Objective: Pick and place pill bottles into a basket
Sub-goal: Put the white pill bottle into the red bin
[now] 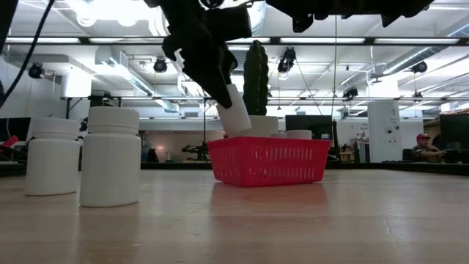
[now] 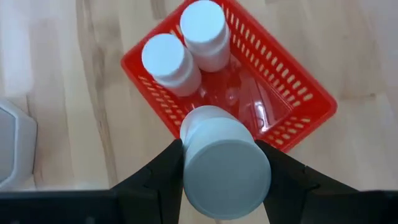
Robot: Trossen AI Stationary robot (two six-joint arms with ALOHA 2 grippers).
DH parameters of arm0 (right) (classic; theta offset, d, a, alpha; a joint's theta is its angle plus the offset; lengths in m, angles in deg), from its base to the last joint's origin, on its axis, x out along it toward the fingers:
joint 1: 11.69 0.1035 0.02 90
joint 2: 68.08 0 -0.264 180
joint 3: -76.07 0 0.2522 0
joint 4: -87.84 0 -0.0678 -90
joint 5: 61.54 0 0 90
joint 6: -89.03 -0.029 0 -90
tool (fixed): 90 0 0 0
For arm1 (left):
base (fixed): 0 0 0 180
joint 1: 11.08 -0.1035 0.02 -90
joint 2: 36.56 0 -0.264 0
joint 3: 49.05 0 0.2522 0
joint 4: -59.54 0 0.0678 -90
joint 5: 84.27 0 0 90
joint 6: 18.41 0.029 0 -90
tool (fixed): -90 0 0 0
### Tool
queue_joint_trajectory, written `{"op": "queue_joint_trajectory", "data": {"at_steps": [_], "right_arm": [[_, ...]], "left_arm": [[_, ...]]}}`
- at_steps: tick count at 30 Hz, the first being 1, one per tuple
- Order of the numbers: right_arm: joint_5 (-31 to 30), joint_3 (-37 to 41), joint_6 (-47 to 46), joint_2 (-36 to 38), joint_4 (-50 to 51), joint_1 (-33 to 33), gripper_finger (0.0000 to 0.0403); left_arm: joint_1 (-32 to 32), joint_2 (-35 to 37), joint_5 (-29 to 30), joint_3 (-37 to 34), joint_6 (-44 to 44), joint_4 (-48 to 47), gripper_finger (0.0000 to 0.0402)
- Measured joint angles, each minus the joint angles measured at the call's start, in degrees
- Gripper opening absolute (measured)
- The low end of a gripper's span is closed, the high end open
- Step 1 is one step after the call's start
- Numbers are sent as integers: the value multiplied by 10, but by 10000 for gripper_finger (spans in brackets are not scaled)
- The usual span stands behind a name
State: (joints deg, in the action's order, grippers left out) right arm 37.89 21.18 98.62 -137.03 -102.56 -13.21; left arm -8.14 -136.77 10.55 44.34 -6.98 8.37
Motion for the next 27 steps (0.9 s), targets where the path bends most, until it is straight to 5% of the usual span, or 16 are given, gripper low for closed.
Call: {"op": "queue_joint_trajectory", "data": {"at_steps": [27], "right_arm": [[0,1,-1,3,4,0,82]], "left_arm": [[-4,-69,-1,37,14,30,149]]}}
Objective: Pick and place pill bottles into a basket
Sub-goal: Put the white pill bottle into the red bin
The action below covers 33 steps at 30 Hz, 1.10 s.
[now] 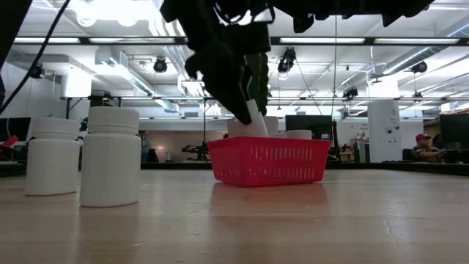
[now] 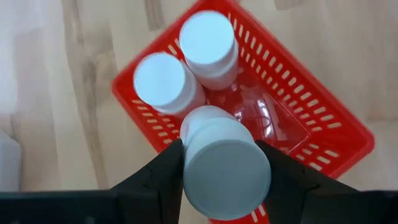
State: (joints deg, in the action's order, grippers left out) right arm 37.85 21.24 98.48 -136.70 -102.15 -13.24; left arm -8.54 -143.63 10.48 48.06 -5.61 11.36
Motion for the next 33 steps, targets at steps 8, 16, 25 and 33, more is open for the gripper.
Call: {"op": "queue_joint_trajectory", "data": {"at_steps": [8,16,25,33], "right_arm": [[0,0,0,0,5,0,86],[0,0,0,0,4,0,78],[0,0,0,0,5,0,82],[0,0,0,0,5,0,73]], "left_arm": [[-2,-31,1,1,0,12,149],[-7,-31,1,1,-3,13,149],[-7,-31,25,1,-17,14,219],[-7,-31,40,1,-20,16,235]]}}
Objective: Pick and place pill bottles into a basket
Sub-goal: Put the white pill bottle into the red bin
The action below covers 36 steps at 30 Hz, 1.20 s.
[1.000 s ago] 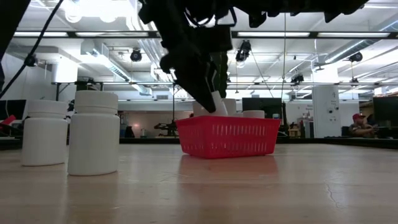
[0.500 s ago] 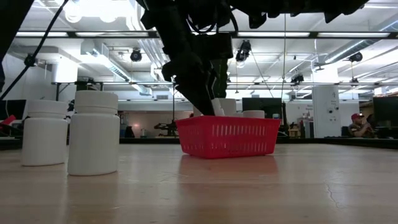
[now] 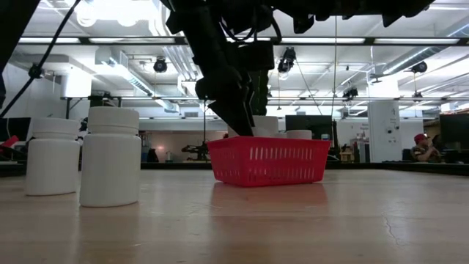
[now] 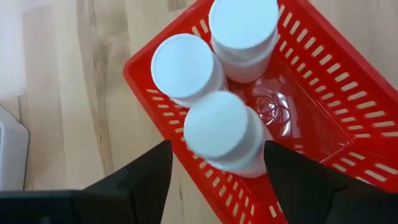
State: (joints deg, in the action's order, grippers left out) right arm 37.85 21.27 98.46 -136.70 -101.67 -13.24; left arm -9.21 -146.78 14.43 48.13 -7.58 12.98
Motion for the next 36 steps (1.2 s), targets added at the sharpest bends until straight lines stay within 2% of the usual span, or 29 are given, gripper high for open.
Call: {"op": "queue_joint_trajectory", "data": {"at_steps": [11,36], "right_arm": [[0,0,-2,0,0,0,80],[0,0,-4,0,4,0,69]], "left_arm": [[0,0,1,0,-2,7,237],[1,0,0,-2,-19,0,238]]}}
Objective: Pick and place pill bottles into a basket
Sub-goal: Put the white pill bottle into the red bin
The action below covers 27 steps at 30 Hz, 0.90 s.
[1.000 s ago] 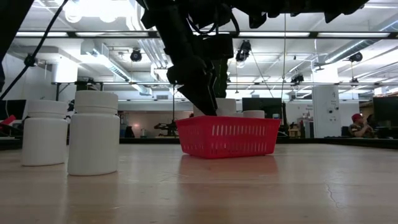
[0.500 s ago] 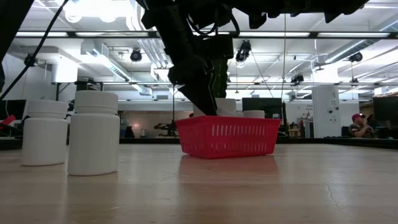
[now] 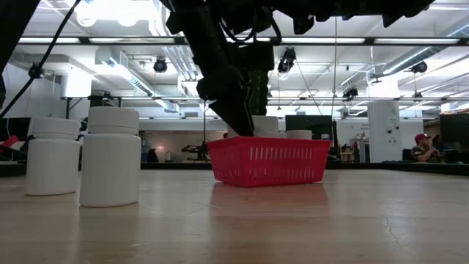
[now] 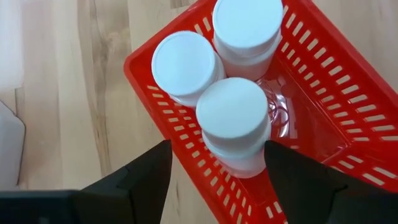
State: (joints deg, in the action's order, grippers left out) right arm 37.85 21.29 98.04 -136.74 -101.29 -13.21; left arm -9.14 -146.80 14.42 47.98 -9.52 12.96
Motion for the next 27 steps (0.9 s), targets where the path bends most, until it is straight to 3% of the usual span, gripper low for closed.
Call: {"op": "queue_joint_trajectory", "data": {"at_steps": [23,27], "right_arm": [[0,0,0,0,0,0,68],[0,0,0,0,0,0,72]], "left_arm": [[1,0,0,0,-12,-9,238],[3,0,-26,0,-11,-13,238]]}}
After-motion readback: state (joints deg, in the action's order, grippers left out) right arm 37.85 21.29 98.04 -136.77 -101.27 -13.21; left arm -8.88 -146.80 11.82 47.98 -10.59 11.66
